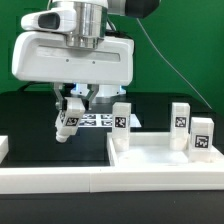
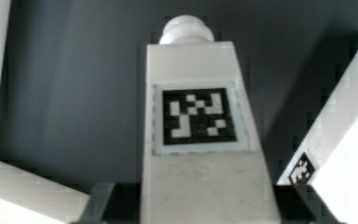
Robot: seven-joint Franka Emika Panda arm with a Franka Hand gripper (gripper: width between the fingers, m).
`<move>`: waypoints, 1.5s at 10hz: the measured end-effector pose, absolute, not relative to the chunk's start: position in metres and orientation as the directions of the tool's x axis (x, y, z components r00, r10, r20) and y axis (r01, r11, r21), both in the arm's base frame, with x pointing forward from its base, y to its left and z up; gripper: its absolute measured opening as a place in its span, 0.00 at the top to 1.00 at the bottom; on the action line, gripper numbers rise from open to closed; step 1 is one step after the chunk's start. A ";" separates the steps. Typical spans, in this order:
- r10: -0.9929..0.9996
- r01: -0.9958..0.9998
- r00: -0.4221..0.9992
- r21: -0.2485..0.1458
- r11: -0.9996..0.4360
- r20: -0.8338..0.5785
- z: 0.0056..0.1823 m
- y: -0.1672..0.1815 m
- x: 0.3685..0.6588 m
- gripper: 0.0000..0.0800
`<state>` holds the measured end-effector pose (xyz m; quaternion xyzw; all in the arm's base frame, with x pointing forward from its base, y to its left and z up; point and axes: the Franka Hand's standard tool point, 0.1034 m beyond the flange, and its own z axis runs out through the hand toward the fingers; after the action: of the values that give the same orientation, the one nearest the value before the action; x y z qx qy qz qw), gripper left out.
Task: Assemble square table
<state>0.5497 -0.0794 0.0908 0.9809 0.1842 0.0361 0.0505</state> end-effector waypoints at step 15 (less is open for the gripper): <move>0.187 0.186 0.941 0.032 -0.982 0.282 0.115 -0.036 0.606 0.64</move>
Offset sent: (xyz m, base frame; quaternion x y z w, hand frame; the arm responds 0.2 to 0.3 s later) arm 0.0433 0.0515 0.0139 0.1023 0.0103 0.0702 0.9922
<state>0.6064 -0.0365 0.1151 0.9852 0.0947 0.1432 0.0023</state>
